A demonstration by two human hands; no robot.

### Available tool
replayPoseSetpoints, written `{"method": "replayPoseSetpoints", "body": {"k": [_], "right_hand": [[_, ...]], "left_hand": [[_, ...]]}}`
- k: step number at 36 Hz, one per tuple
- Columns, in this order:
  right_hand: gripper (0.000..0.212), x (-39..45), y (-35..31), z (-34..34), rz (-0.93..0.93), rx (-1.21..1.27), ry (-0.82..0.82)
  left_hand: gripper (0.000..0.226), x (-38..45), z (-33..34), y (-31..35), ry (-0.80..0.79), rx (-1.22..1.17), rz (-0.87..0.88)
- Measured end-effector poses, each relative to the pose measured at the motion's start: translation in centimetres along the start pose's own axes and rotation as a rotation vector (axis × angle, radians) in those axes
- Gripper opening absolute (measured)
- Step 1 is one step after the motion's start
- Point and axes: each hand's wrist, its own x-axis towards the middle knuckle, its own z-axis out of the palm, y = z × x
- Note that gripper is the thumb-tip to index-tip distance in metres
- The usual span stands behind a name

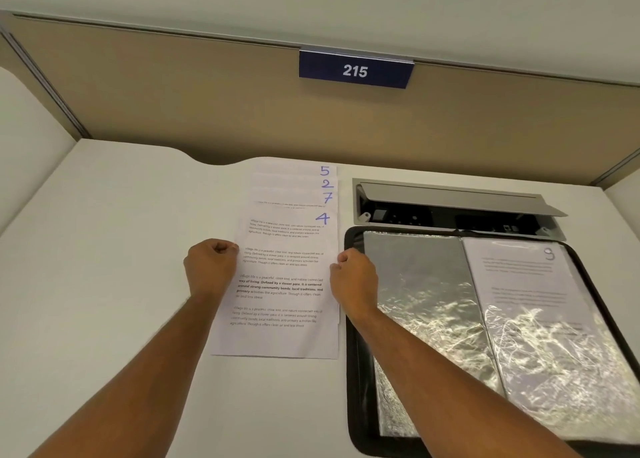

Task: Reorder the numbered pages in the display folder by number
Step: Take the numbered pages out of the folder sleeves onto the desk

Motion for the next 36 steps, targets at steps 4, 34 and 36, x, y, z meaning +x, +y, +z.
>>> {"method": "replayPoseSetpoints", "body": {"k": [4,34,36], "right_hand": [[0.005,0.0,0.0,0.2,-0.016,-0.02,0.003],[0.024,-6.1,8.0,-5.8,-0.307,-0.117,0.181],[0.028,-7.0,9.9,-7.0,-0.312,-0.163,0.193]], "left_hand": [[0.011,0.0,0.1,0.1,0.005,0.008,-0.004],[0.011,-8.4,4.2,2.4,-0.085,0.106,0.184],[0.012,-11.1,5.8,2.8,-0.151,0.119,0.263]]}}
